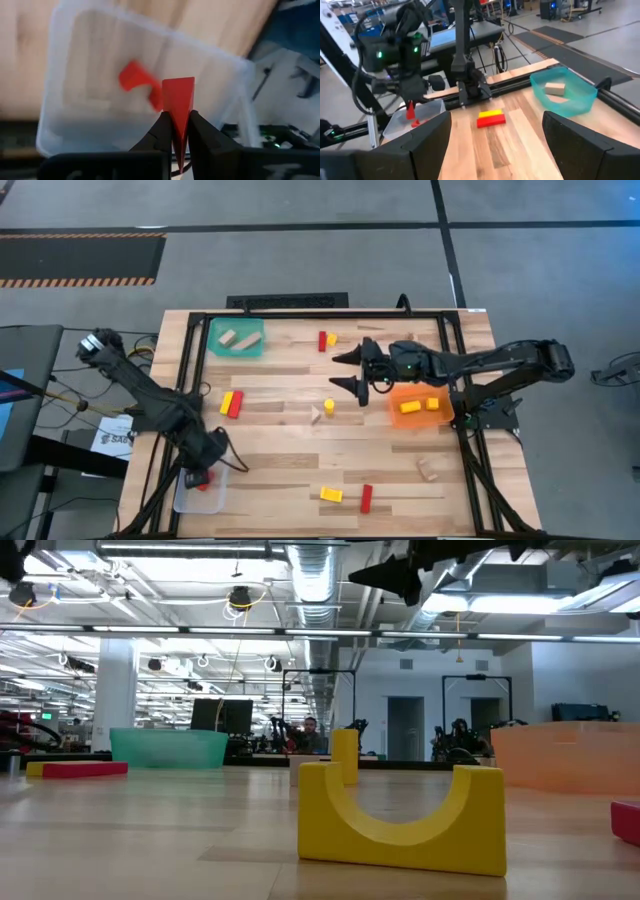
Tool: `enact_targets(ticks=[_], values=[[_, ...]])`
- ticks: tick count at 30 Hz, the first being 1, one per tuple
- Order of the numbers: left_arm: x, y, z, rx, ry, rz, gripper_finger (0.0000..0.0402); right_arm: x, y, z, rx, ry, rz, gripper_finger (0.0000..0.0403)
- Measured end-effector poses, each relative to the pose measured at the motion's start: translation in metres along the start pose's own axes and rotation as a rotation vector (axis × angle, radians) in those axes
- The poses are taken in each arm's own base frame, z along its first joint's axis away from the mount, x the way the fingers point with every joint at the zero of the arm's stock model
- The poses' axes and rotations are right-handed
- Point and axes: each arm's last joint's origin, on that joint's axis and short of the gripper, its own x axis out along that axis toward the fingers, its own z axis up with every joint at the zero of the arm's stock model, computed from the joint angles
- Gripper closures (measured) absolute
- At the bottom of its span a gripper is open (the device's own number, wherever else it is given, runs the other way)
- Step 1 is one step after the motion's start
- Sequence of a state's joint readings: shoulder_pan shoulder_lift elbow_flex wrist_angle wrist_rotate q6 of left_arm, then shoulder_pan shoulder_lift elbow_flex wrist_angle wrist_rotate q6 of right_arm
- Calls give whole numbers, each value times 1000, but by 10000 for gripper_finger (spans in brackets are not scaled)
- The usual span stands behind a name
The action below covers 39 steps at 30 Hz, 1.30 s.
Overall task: Sort & place blocks by color
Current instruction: Put the red block into the transparent bin, then put the light brown block into the light blue bin
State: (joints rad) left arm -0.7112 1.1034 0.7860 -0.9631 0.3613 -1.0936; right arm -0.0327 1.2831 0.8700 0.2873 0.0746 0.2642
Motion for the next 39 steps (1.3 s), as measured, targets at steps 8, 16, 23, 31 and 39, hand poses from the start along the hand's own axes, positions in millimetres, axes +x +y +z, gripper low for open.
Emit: enact_targets(ticks=[8,16,23,31,39], values=[[23,19,-3,-112,40,86,385,0,-1,4,17,-9,-6,73],[23,21,-4,-110,49,110,298,0,-1,4,70,-9,-4,76],[16,29,0,-150,93,104,227,0,-2,4,70,-10,-6,76],[-6,40,6,-145,89,-61,166,0,-2,2,68,6,-11,76],[-24,54,3,-187,76,-155,121,0,-2,2,101,4,-10,76]])
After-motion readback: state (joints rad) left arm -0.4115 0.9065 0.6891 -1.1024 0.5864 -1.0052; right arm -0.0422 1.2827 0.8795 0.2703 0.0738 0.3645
